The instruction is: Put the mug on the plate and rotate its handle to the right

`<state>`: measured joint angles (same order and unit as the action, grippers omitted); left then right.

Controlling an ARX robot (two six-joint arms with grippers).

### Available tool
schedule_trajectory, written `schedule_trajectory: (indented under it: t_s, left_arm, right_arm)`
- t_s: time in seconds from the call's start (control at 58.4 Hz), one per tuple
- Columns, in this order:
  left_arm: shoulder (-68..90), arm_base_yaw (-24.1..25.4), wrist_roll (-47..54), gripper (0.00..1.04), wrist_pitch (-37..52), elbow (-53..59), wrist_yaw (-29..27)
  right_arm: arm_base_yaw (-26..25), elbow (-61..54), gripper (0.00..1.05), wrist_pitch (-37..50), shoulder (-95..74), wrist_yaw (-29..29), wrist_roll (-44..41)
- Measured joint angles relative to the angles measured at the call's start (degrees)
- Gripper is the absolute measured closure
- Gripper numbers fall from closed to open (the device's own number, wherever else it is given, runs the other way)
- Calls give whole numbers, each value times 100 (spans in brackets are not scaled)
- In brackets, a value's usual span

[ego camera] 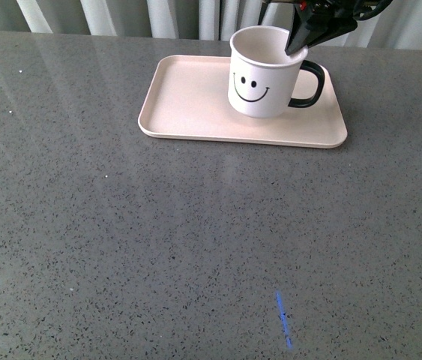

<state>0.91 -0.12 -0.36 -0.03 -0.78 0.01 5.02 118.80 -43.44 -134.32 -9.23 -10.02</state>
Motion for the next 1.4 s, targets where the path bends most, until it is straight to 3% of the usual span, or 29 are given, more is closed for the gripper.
schedule_trajectory:
  t_s: [0.171, 0.411, 1.405]
  left_arm:
    - [0, 0, 0, 9, 0, 0, 0]
    - [0, 0, 0, 9, 0, 0, 0]
    - [0, 0, 2, 9, 0, 0, 0]
  right_arm:
    - [-186, 529, 103, -310, -101, -313, -970]
    - [-192, 828, 103, -507, -417, -590, -1622]
    - [-170, 1255, 103, -798, -946, -756, -2157]
